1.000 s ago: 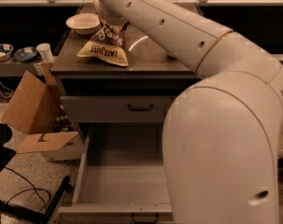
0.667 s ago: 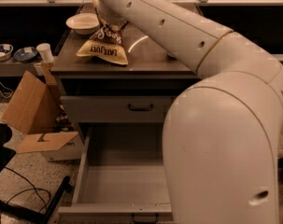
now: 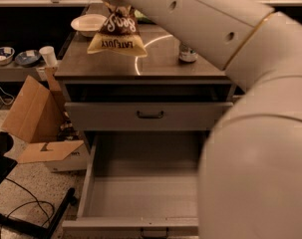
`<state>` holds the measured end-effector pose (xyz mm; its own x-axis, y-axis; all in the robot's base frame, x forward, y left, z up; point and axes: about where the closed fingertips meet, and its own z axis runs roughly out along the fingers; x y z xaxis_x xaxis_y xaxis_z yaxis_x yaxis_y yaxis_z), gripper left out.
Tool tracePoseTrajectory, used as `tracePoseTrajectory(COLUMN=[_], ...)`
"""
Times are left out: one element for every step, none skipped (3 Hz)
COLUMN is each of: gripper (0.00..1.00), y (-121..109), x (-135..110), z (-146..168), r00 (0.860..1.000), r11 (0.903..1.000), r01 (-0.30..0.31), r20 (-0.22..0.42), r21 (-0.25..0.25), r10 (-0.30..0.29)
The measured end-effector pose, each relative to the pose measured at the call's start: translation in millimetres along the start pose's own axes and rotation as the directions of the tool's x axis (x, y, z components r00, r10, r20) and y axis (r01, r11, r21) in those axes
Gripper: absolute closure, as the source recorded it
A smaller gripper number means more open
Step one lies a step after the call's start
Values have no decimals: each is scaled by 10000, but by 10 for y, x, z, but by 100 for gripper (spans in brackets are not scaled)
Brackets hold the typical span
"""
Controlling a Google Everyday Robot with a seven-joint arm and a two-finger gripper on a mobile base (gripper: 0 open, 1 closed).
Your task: Place brown chip bag into middle drawer
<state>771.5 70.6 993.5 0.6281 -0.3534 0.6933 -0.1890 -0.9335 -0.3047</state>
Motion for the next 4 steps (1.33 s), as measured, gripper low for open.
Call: tracePoseTrajectory(gripper=[100, 100, 100, 100], y=[141, 411, 886, 1685], x=[-199, -592, -1070, -1627], z=[-1119, -1678, -1927, -1667], r00=[9977, 9999, 9842, 8915], r11=[9964, 9948, 9777, 8909], r01=[569, -55, -1521, -3964], r20=[-331, 89, 684, 1387], r21=[-628, -1020, -1449, -2219], r10=[-590, 64, 1633, 4312])
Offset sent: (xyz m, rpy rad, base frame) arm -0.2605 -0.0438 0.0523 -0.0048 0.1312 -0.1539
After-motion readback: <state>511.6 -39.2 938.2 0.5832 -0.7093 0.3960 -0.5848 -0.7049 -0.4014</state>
